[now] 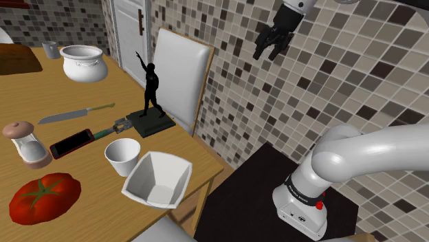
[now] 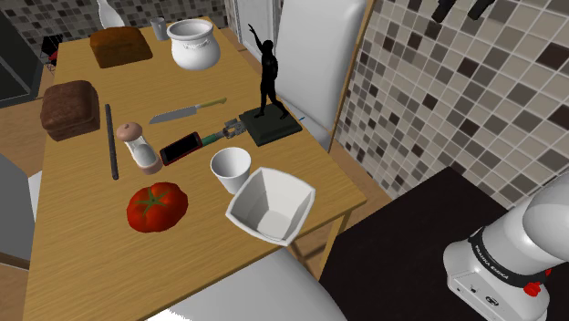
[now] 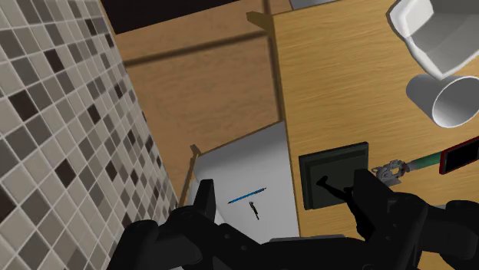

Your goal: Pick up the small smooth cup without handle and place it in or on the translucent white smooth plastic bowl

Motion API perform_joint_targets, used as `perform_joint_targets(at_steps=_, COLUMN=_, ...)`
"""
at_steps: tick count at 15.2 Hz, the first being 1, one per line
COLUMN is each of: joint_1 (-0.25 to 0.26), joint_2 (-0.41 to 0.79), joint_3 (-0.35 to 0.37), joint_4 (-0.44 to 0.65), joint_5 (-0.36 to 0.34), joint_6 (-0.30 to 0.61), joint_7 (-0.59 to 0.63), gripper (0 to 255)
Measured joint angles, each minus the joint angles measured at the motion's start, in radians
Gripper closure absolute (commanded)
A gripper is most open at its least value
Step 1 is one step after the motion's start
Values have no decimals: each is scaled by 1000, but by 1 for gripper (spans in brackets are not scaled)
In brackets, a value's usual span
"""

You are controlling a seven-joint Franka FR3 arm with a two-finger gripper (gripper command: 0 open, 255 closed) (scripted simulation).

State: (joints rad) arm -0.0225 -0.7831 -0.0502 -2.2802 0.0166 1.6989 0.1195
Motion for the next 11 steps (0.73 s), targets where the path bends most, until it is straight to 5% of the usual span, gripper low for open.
perform_joint_targets(at_steps=11, joint_1=52, joint_2=114, joint_3=109, joint_4=-128, joint_5=86, joint_6=234, joint_7=113, gripper=0)
